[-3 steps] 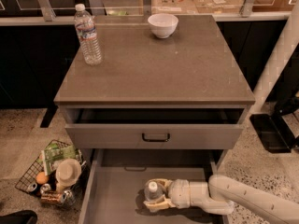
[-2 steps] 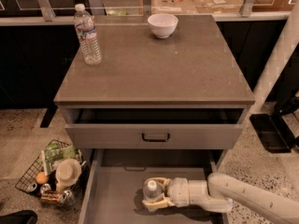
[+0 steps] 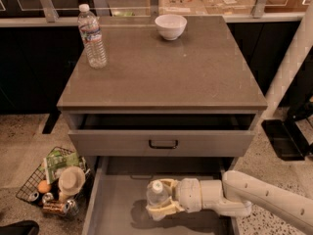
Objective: Pick blue plastic bottle from middle drawer and place on counter
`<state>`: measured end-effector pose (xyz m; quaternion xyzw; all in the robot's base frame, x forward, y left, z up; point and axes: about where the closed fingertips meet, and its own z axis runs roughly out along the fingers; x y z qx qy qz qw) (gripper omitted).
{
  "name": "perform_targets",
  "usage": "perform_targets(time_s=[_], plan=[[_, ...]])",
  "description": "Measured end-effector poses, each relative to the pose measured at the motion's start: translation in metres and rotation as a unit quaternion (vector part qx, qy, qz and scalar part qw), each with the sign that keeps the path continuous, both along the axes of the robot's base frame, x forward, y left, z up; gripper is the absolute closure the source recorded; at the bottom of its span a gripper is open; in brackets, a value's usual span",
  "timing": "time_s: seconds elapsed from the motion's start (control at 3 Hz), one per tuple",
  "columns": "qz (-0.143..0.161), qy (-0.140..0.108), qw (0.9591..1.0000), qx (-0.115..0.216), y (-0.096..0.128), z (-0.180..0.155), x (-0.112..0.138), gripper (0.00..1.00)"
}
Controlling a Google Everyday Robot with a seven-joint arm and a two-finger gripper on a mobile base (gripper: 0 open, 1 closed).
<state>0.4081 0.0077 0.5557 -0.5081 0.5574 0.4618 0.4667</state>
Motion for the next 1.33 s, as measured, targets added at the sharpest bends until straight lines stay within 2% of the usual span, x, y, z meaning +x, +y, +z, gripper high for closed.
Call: perform_targets(time_s=[0.33, 1.0, 1.33], plan=[[0.003, -0.002, 1.0, -0.007, -0.001, 0.066, -0.009, 1.0], [0.007, -0.028, 0.9991, -0.03, 0.003, 0.19, -0.008, 1.0], [-0.005, -0.044, 0.9984, -0.034, 0.006, 0.244, -0.005, 1.0]])
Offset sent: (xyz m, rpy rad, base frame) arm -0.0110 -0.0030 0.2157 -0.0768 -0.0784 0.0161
